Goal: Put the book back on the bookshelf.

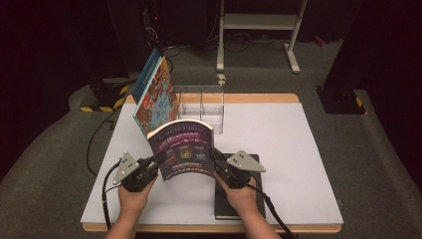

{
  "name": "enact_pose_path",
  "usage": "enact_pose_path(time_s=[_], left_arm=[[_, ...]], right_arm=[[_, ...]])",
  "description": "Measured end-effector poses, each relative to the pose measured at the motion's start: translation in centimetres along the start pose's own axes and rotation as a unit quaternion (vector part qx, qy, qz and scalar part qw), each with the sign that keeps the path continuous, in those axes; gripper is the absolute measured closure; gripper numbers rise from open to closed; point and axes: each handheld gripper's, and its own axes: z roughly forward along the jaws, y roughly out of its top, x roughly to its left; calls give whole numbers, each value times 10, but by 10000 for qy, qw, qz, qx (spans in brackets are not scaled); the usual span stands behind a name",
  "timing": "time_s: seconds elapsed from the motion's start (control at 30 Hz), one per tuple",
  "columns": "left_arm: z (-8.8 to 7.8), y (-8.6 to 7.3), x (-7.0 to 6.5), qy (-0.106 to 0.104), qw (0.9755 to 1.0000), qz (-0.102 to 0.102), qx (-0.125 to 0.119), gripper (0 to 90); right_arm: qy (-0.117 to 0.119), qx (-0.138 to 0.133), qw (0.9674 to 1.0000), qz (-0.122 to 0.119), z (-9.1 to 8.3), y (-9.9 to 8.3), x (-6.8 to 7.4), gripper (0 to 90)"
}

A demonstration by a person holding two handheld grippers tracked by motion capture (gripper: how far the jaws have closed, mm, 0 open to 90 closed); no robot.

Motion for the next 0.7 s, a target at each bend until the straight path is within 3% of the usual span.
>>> enact_pose_path(time_s=[0.27, 0.43, 0.63, 0.7], left_arm=[[-3, -3, -2, -9, 9999, 99, 15, 793], [-4, -4, -2, -45, 9999, 140, 23, 793], [-5, -4, -2, -55, 9999, 149, 38, 792], [-4, -4, -1, -52, 9999, 137, 30, 791]], right_arm=[[11, 80, 9999, 102, -2, 1, 0, 768], [209, 102, 9996, 183, 1, 4, -4, 654], [254, 231, 9992, 217, 9, 10, -8, 517], [208, 144, 9996, 144, 9, 13, -8, 480]])
